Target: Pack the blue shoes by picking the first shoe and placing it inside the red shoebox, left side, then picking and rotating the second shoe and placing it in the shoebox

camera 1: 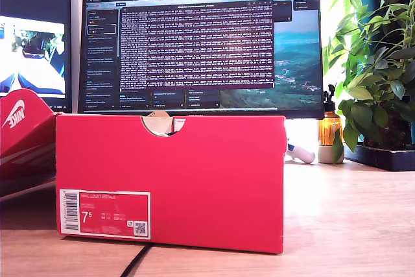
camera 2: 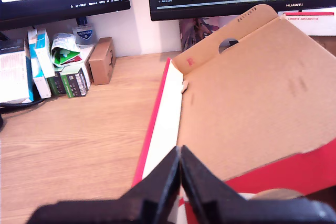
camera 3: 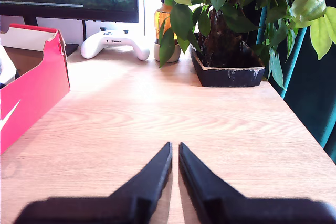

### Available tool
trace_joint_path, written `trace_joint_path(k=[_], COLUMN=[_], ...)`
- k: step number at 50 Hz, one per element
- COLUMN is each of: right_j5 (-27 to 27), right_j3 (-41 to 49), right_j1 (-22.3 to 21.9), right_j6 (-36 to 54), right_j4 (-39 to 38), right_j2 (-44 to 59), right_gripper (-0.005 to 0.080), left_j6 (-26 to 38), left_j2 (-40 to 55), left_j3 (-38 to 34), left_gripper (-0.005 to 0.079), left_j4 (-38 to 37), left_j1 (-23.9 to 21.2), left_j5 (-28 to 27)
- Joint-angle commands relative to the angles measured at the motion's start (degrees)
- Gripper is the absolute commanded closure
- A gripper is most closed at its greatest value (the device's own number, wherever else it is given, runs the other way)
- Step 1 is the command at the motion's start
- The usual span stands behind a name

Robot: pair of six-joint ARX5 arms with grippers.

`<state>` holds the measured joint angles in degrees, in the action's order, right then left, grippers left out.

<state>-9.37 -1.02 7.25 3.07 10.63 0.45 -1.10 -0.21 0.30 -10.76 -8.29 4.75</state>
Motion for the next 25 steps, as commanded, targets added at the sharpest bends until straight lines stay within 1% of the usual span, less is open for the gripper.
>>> trace_joint_path(k=[1,6,11,25], right_j5=[0.2,0.22,0.2,0.2], right_j3=[0.57,0.57,0.57,0.57], right_j1=[0.24,0.24,0.24,0.24], right_j6=[-0.11,-0.11,-0.11,-0.11], right_j4=[-0.57,-0.57,-0.57,-0.55], right_j2=[-0.35,-0.35,-0.35,-0.35], right_gripper=[0.076,0.076,0.076,0.076], left_j6=[-0.04,-0.04,-0.04,-0.04], left_j2=[-0.48,-0.48,-0.48,-0.48], left_j3=[-1.77,-1.77,-1.77,-1.77], left_gripper=[0.0756,0.0756,0.0756,0.0756], left_j4=[-0.72,-0.7,-0.7,-0.7], left_j1=[1.95,4.72,6.45,7.15], left_j5=[0.15,0.17,0.2,0.17])
